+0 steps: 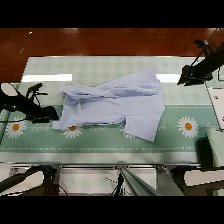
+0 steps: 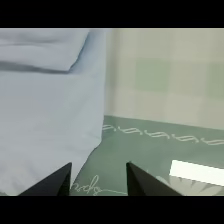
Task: Fold the shirts.
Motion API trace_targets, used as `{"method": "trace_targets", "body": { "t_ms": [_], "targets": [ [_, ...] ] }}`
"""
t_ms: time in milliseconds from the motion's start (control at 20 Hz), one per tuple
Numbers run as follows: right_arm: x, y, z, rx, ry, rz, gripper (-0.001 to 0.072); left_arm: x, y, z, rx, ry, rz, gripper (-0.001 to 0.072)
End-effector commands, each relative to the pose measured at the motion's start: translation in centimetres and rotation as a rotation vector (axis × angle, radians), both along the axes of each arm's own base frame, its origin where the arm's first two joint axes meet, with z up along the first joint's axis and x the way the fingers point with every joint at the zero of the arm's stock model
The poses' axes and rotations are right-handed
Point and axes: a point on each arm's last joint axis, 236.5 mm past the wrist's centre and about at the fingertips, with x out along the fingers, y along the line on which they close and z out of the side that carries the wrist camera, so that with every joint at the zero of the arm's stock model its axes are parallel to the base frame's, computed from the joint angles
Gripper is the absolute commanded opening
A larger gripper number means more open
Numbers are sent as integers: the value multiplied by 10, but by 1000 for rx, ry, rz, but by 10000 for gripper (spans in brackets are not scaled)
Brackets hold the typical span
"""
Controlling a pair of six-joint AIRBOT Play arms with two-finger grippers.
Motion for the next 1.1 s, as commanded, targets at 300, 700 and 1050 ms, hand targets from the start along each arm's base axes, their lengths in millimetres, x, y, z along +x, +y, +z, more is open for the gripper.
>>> {"method": "trace_targets", "body": {
  "t_ms": [300, 700, 1050],
  "targets": [
    [-20, 35, -38, 177, 43, 41, 439, 6, 5, -33, 16, -20, -3, 613],
    [-29, -21, -26, 42, 5, -24, 439, -11, -46, -56, -128, 133, -27, 19],
    [-86, -43, -77, 260, 35, -399, 535, 1, -47, -35, -134, 26, -56, 19]
  ]
}}
